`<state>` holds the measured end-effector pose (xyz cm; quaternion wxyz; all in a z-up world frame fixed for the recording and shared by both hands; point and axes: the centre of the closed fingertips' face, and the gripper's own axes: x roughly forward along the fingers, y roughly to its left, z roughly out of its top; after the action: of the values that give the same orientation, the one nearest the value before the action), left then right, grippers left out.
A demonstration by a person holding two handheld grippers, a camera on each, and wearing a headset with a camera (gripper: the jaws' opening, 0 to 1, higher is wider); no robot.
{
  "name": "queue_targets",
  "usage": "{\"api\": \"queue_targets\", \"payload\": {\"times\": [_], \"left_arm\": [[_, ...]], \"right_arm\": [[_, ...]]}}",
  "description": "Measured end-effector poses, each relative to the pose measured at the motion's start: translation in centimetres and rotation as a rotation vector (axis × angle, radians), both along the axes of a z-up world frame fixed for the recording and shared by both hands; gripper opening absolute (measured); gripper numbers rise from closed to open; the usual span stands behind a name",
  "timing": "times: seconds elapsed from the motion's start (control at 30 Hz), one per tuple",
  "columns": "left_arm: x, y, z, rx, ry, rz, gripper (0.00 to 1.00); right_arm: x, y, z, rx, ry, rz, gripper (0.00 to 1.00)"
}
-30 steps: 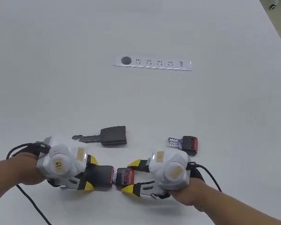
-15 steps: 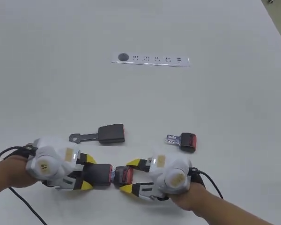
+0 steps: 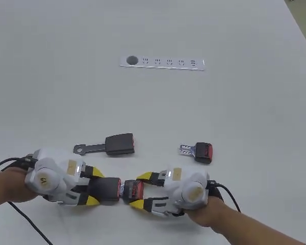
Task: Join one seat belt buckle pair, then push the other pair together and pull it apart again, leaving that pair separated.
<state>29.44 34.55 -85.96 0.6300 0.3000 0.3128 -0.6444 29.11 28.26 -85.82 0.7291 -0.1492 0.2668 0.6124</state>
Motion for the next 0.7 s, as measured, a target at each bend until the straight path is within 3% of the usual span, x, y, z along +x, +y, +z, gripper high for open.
{"api": "queue_targets", "payload": {"times": [0.17,0.7], "left_arm": [[0.04,0.03,-0.02,-0.019,0.004,0.014,0.33],[0.0,0.03,-0.08,-0.013,0.009,-0.001,0.33]], "right_arm": [[-0.03,0.0,-0.01,0.008,-0.004,-0.006,0.33],[-0.09,-0.13,0.03,0.025,0.009,-0.023,0.33]]}}
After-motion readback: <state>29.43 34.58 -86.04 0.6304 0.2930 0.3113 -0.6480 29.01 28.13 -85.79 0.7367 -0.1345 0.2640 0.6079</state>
